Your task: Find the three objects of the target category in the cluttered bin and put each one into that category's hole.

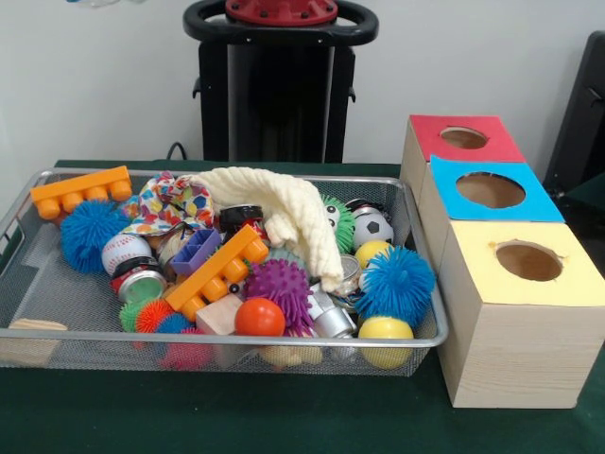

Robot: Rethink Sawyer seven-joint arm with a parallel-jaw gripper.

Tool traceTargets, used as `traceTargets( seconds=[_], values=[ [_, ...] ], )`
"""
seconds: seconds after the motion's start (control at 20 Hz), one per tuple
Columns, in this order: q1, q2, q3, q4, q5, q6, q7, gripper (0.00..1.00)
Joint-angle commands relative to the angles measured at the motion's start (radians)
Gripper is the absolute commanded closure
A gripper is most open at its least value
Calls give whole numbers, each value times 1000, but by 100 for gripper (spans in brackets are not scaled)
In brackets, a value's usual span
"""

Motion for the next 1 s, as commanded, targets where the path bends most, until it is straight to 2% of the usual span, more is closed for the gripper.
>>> traceTargets(
  seconds=[0.05, 0.3, 0.6, 1.0],
  values=[
    [11, 22, 180, 82, 86, -6, 136, 100],
    [45, 51, 168, 59, 99, 66, 188, 100],
    [57, 79, 175, 48, 127, 126, 174, 100],
    [69, 48, 185, 74, 190, 165, 145, 100]
  ],
)
